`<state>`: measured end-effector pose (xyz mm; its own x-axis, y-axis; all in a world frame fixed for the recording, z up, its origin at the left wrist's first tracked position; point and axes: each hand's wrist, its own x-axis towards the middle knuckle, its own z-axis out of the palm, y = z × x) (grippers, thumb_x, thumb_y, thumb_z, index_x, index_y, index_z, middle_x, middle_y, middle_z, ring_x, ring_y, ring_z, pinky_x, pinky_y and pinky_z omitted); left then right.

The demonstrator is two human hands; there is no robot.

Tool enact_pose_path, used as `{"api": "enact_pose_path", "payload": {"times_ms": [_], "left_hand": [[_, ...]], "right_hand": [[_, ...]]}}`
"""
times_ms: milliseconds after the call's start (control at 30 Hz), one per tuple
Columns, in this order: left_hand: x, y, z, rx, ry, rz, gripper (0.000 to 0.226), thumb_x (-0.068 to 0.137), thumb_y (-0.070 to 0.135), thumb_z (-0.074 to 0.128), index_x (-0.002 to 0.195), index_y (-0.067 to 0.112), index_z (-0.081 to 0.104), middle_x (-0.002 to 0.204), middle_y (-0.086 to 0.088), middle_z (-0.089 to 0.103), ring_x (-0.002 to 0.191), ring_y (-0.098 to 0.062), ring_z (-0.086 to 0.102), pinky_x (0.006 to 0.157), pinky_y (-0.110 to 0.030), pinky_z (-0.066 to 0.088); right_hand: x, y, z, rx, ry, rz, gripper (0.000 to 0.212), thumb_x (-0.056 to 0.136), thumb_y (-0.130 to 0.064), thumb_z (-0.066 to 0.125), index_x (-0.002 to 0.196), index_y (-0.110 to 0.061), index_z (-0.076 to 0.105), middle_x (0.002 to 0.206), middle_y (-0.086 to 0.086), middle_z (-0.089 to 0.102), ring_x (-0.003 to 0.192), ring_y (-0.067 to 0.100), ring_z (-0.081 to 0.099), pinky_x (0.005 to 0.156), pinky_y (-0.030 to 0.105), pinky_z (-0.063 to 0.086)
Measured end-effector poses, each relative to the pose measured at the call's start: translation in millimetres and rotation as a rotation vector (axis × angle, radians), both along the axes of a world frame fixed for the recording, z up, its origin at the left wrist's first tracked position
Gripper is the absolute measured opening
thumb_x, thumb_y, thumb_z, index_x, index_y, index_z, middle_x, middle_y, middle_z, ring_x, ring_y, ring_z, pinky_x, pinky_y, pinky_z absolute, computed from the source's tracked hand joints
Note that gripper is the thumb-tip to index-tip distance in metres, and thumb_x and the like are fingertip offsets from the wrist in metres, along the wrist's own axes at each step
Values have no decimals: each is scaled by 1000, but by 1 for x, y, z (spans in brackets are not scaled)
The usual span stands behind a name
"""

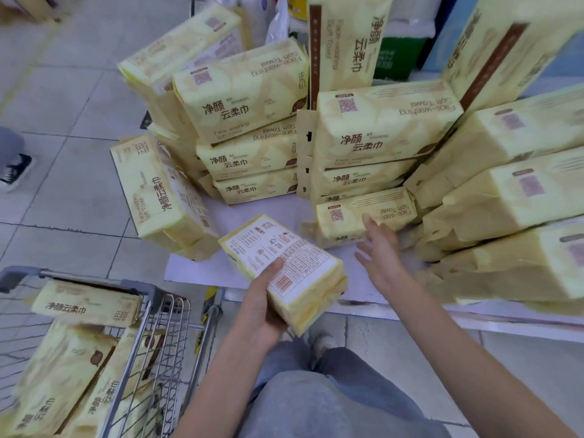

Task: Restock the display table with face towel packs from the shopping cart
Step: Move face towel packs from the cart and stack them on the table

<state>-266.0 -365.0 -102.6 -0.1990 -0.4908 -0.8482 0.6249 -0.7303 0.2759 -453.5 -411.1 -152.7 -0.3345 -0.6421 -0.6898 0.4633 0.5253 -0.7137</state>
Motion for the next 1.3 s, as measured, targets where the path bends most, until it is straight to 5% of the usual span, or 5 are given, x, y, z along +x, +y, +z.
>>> {"api": "enact_pose_path", "payload": {"times_ms": [200,533,833,1100,1300], "left_hand": [[-26,-17,23,-20,-16,-11,38,83,24,68,119,12,61,106,-12,72,98,-28,67,70,-41,53],[-56,-24,43,-181,-35,-60,38,81,32,70,112,13,60,98,-11,74,95,-27,68,82,-44,54],[-11,-51,10,-423,-548,-2,45,85,36,65,125,31,45,129,-5,55,111,-25,56,77,-41,53],[-45,-86,-9,-485,-466,-258,12,90,14,62,98,22,63,106,-3,65,97,-20,60,72,-35,54],[-84,-88,-27,-390,-454,-187,38,89,10,64,126,14,56,120,-6,63,107,-26,60,79,-36,54]], "right_hand": [[28,72,51,-459,237,501,92,50,-48,76,129,-45,30,132,-11,45,118,-2,47,90,12,43],[19,62,56,-507,483,383,134,40,-44,85,147,-36,4,143,-12,32,130,-4,36,102,19,40],[-40,21,55,-340,-85,125,56,54,-25,62,109,-17,58,93,6,69,84,23,63,59,29,49],[-56,-17,26,-175,-126,-210,33,77,-32,60,107,-17,60,103,8,67,84,20,59,62,27,40],[-63,-38,17,-191,-59,-335,23,84,-18,65,107,-15,62,111,4,66,98,20,62,85,37,51]]}}
